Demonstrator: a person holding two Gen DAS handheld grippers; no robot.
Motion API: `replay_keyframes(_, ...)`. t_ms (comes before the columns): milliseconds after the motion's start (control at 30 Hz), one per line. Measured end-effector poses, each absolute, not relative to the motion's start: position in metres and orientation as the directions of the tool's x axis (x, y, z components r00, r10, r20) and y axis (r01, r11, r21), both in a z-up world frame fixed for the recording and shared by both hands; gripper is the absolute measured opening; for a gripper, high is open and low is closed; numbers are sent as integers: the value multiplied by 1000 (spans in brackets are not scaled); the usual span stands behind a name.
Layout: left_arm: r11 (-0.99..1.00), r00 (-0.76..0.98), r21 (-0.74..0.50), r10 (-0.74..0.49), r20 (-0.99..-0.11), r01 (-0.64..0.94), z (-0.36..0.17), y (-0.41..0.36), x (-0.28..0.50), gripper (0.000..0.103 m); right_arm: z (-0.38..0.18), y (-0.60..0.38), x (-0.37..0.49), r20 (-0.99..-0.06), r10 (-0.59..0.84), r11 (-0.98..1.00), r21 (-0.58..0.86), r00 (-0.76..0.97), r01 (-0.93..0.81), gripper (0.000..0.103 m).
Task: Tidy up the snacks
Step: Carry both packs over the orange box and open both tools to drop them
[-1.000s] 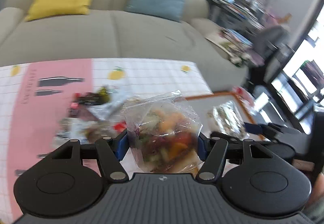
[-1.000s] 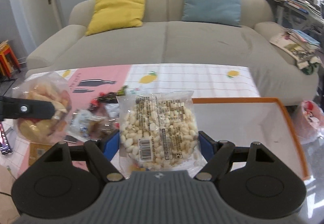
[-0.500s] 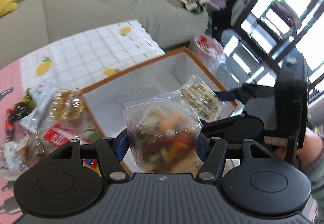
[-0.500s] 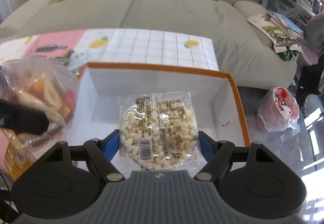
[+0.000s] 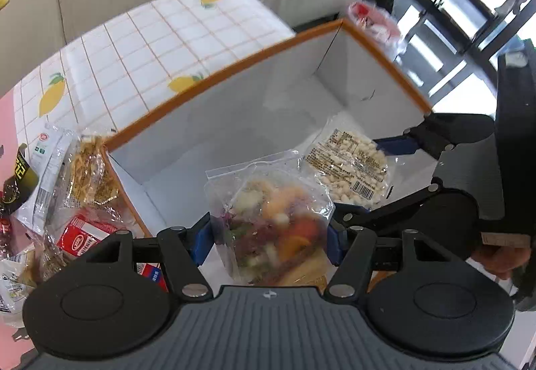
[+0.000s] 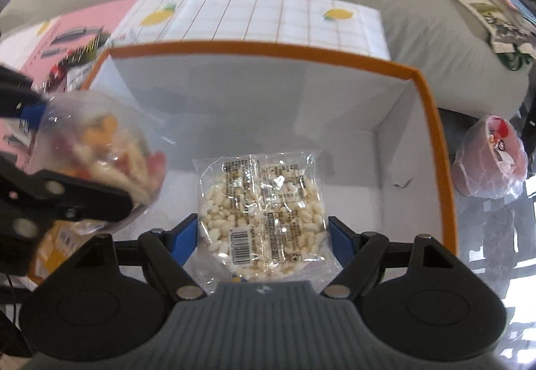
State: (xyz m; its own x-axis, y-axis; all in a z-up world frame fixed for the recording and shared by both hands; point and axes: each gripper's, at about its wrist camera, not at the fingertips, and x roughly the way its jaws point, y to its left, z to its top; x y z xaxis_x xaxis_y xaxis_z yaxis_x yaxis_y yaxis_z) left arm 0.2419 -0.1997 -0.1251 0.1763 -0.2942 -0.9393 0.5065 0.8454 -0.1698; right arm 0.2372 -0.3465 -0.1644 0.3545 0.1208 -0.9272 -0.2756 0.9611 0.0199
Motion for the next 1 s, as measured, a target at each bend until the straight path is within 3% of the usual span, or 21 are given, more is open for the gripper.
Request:
replay_keyframes(167,845,123,-141,-237,-964,516,-137,-209,248,73,-180,-336,242,-951,84,941,-22,296,-339,77)
replay_keyframes(500,857,84,-131,-198,-977,499,-160,-209,248,74,-197,-331,241,-973,126,919,41,194,-391,77)
replay_keyframes(633,850,106,-136,-219,-970,509,-158,-207,246,87,-202,-331,242,-975,132,922,55,179,-384,78)
replay_keyframes(800,857,127,-166,-258,-958,487,-147,-203,246,96,-204,-334,241,-975,139,935,72,173,-348,78)
replay_keyframes(1000,852,182,-145,-269,-946,503,-125,-199,237,97,-192,-336,238,-971,126,943,55,201,-329,88)
